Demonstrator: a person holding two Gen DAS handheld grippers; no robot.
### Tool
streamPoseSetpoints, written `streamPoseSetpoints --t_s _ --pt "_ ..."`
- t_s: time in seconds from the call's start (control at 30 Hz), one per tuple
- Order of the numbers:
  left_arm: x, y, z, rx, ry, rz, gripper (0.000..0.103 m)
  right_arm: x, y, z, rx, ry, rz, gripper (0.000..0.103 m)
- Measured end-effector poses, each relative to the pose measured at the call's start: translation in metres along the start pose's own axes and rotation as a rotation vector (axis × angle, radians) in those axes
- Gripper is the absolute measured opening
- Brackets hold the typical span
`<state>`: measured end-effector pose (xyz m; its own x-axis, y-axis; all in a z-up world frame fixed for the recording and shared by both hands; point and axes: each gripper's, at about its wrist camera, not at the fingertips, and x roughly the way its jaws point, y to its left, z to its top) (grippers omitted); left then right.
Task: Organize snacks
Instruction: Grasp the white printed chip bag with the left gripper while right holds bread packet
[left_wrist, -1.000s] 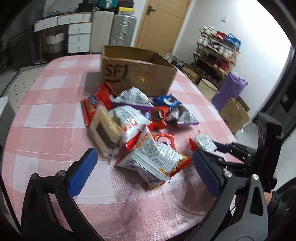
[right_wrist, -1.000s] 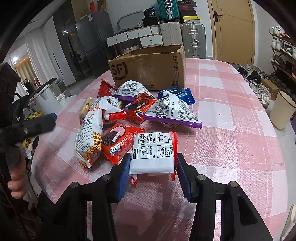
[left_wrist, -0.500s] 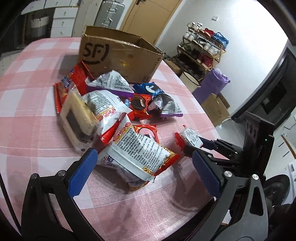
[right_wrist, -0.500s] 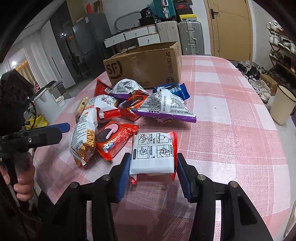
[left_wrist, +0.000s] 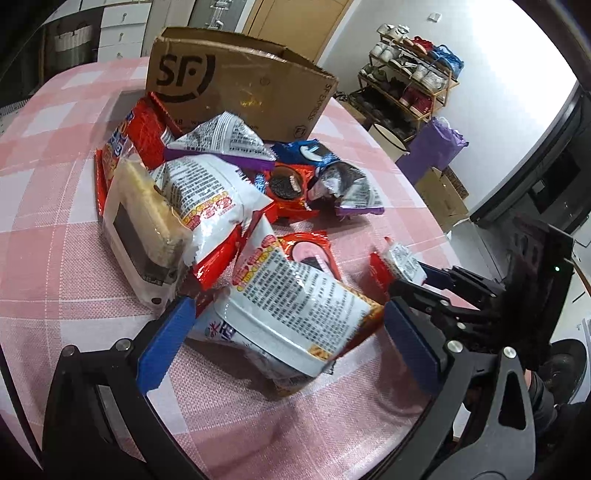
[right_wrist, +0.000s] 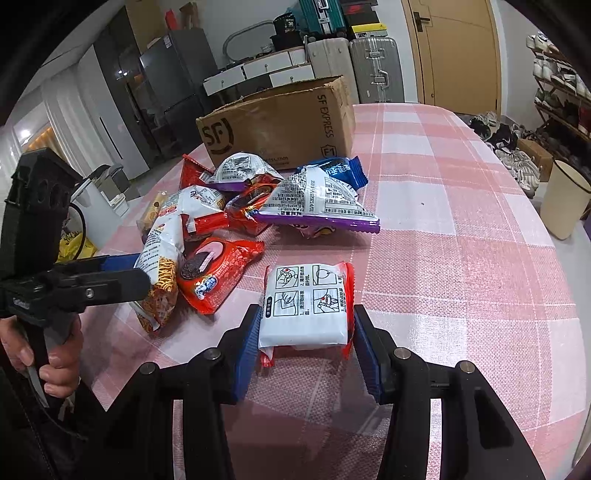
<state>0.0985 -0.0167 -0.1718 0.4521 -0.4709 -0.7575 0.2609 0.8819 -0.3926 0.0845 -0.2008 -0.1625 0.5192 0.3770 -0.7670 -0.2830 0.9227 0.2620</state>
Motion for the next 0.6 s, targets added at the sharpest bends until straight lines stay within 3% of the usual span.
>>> streamPoseSetpoints --t_s 0.33,0.5,0.6 --pt "0.019 -0.011 -0.006 0.061 0.035 0.053 0.086 0.002 -0.002 -0.001 0.008 0.001 -0.004 0.049" --pt "0.026 -0.013 -0.007 0.097 0.046 0.074 0.059 0.001 -0.003 -0.002 0.010 -0.001 -0.006 0.049" --pt "0.027 -0.013 -0.007 0.091 0.047 0.068 0.054 0.001 -0.003 -0.002 0.010 -0.001 -0.006 0.049"
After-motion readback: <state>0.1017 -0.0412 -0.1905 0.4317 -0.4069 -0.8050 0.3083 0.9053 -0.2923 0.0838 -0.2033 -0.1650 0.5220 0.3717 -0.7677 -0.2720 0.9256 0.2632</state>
